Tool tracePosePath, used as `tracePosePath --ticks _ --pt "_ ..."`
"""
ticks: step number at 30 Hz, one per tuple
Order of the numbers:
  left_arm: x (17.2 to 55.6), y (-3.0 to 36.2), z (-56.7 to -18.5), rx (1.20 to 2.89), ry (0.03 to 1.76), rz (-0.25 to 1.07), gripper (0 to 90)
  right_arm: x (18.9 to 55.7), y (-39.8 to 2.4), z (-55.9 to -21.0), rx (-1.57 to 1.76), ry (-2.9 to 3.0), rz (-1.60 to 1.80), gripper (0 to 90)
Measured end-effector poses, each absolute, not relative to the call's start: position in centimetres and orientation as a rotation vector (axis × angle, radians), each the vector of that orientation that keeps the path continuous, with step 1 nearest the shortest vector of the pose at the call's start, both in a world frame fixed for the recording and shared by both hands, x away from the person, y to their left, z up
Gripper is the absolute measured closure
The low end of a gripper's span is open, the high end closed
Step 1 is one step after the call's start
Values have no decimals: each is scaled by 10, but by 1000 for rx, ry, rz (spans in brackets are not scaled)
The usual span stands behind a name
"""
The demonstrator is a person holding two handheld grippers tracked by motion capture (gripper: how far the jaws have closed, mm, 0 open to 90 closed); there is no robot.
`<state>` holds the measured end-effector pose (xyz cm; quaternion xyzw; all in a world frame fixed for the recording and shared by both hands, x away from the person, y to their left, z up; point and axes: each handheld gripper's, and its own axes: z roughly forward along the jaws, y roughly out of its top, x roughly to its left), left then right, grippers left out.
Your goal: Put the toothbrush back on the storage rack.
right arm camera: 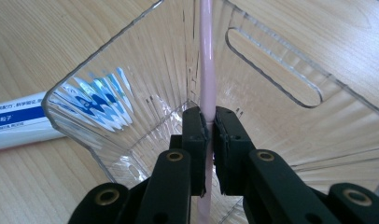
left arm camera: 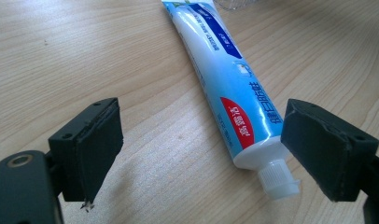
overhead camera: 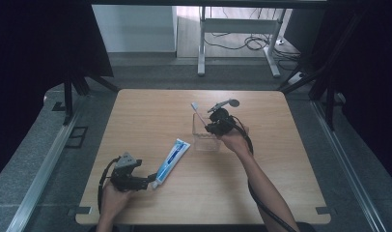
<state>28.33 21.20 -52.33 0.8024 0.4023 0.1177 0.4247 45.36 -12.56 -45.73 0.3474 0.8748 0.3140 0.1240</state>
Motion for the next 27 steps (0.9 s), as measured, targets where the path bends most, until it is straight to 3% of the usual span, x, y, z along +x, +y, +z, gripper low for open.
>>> tracePosePath --ticks 14,27 --pt "283 212 -523 2011 1003 294 130 455 -128 -460 1009 2622 830 831" --pt "283 211 -523 2012 1000 298 130 452 -130 -454 998 2619 860 743"
